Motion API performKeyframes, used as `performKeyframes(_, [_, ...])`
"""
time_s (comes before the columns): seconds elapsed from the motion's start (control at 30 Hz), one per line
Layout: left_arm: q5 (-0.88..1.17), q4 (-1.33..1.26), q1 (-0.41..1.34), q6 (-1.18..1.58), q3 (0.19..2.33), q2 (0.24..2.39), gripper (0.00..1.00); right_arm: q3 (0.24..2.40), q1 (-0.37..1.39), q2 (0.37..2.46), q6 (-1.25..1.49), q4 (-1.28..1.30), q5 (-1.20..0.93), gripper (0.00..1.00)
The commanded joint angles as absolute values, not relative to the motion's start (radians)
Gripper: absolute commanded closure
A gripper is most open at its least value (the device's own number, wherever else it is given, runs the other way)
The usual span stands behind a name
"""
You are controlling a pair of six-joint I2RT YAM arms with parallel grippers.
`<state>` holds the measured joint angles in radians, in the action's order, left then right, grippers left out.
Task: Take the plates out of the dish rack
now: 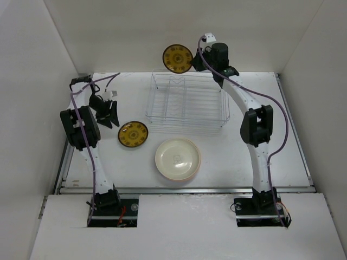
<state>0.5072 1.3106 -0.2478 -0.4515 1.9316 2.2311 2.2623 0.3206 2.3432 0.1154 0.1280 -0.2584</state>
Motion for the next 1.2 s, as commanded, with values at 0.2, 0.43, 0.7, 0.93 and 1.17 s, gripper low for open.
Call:
performKeyframes(0.2, [0.768,1.327,-0.241,-0.456,1.994,1.933,0.40,2.160,0.463,2.189,0.112,0.245,-0.431,1.00])
performKeyframes(0.43, [0.736,1.089,-0.192,-0.403,1.846,1.766,0.26,2.097,0.632,2.168,0.121,0.255,-0.584,1.00])
performKeyframes(0.7, [0.598,1.064,-0.149,-0.413,1.798,1.766,0.34,2.079,0.715,2.168,0.144,0.236,-0.623,1.00])
performKeyframes(0.93, [0.675,1.204,-0.149,-0.498,1.778,1.766,1.00,2.069,0.724,2.149,0.153,0.236,-0.612,1.00])
performKeyframes(1.17, [0.715,1.334,-0.219,-0.544,1.815,1.796,1.00,2.092,0.724,2.137,0.153,0.265,-0.598,0.49])
